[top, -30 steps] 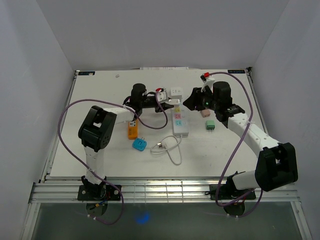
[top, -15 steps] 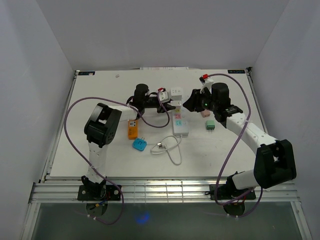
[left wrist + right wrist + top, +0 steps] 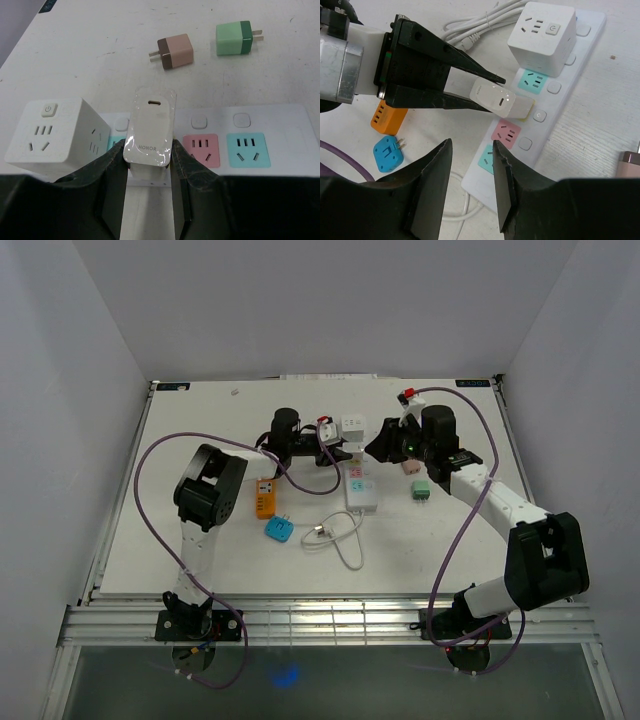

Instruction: Insert the plug

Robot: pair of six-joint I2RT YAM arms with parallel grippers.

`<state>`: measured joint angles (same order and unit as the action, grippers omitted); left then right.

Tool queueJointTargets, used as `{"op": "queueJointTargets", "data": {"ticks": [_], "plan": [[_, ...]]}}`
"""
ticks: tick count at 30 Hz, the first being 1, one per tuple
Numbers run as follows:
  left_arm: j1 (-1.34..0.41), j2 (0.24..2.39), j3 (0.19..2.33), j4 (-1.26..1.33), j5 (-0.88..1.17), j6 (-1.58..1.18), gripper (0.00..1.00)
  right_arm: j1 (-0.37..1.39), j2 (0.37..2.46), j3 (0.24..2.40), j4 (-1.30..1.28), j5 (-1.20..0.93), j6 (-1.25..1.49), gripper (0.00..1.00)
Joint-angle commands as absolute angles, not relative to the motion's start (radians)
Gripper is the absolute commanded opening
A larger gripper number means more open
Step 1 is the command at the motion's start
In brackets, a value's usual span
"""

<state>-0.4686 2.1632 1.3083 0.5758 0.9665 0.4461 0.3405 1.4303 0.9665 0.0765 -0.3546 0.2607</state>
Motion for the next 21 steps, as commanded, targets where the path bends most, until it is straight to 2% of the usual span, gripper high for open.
{"op": "queueJointTargets", "data": {"ticks": [1,21], "plan": [[-0.474,2.157,1.344,0.603,0.991,0.445,0.00,0.336,1.442,0.982,0.121,-0.373,0.268,0.44],[-0.474,2.149,1.339,0.572,0.985,0.449,0.00,0.336,1.470,0.988,0.117,-0.399,0.275,0.43]]}}
